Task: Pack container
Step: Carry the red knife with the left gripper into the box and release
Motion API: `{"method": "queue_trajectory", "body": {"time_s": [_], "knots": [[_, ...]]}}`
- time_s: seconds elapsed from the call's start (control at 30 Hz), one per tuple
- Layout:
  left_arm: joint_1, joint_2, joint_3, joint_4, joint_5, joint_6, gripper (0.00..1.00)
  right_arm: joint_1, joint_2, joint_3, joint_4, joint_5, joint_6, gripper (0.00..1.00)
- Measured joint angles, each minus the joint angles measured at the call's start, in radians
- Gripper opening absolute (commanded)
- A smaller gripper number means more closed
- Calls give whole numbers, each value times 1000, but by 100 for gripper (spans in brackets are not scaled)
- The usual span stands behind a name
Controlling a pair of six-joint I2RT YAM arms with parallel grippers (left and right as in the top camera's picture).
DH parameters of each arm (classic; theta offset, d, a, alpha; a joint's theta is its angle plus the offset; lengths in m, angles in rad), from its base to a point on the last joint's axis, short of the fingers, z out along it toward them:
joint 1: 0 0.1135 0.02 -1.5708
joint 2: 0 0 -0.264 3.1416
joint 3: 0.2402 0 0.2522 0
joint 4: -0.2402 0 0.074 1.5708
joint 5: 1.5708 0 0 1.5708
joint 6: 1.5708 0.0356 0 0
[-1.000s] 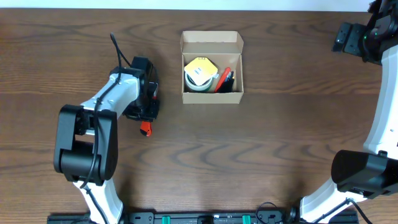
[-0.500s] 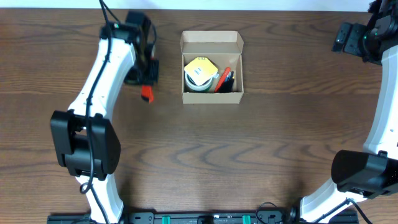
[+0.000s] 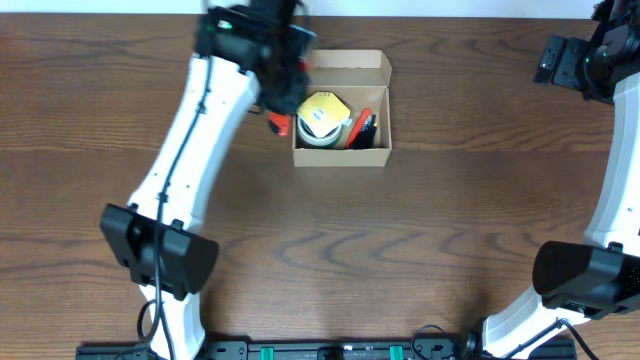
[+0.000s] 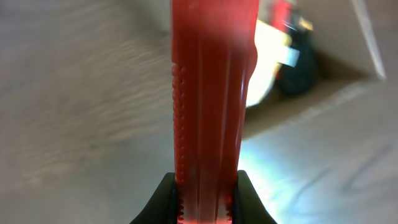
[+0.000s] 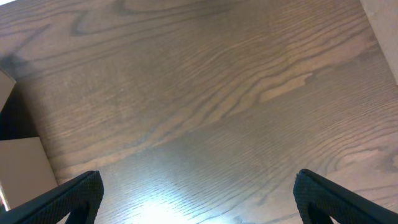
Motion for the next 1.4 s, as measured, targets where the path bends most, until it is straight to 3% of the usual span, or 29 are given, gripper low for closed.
{"method": "queue_trajectory", "body": {"time_s": [0.3, 0.53, 0.97, 1.4], "knots": [[-110, 0, 0, 8, -16, 479, 6, 0, 0, 0, 0, 0, 0, 99], [-143, 5, 0, 32, -27, 729, 6, 0, 0, 0, 0, 0, 0, 99], [-159, 212, 2, 81, -90, 836, 6, 0, 0, 0, 0, 0, 0, 99], [-162, 253, 2, 159, -106, 852, 6, 0, 0, 0, 0, 0, 0, 99]]}}
